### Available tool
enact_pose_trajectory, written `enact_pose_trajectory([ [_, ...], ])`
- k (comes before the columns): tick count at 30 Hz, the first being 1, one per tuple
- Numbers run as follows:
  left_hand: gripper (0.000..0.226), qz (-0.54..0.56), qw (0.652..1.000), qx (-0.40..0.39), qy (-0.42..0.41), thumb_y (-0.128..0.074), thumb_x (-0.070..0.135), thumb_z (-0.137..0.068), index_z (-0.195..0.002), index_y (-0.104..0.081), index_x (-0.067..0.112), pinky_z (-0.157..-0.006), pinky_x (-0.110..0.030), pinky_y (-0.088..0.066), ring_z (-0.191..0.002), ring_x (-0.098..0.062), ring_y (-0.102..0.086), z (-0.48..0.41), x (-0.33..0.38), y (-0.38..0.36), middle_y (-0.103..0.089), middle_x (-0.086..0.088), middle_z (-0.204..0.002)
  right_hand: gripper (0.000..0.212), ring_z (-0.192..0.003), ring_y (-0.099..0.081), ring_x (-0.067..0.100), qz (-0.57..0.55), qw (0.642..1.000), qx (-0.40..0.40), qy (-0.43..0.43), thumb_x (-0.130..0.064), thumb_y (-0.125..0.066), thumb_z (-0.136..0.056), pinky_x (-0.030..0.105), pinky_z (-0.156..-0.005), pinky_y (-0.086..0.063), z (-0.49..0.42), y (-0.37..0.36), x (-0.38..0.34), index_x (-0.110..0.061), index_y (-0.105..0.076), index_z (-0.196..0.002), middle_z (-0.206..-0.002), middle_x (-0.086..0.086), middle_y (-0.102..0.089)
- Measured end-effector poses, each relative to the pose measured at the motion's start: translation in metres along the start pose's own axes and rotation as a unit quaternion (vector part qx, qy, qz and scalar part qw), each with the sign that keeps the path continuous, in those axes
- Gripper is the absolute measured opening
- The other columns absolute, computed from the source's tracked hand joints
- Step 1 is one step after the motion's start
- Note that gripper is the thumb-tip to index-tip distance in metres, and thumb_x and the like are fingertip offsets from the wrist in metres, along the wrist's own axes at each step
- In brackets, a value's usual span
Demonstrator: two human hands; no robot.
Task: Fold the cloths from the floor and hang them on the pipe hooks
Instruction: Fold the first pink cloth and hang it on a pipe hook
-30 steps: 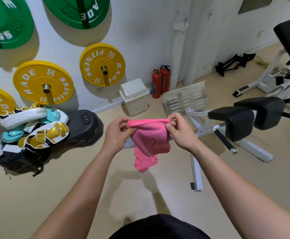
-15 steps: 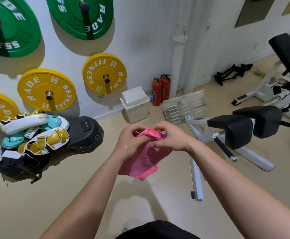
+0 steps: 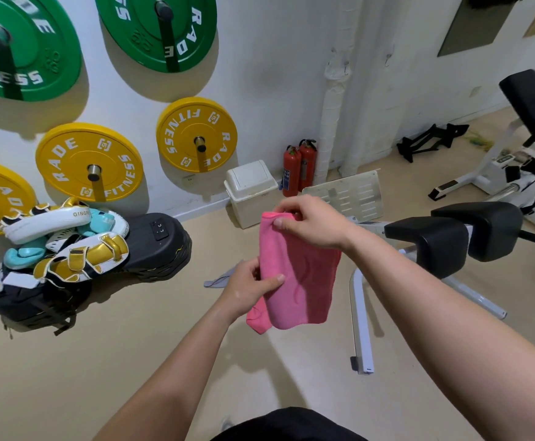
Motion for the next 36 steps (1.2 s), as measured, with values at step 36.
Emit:
enact_pose_trajectory([
  [36, 0.002, -0.024, 0.99, 0.115, 0.079, -0.073, 0.024, -0.085, -0.084, -0.072, 0.023, -0.07, -0.055, -0.06, -0.072, -0.028, -0.067, -0.016, -0.023, -0.02, -0.066, -0.004, -0.076, 0.006, -0.051, -0.053, 0.006, -0.23, 0.907, 0.218, -0.277, -0.025, -0.07, -0.088, 0.03, -0.054, -0.047, 0.092, -0.104, 0.098, -0.025, -0.065, -0.085, -0.068, -0.008, -0.061],
])
Point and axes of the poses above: each hand's wrist, its own z-axis away from the middle knuckle, its own y-axis out of the back of the hand, x = y × z, the point moved 5 cm from there along -z, towards the middle knuckle
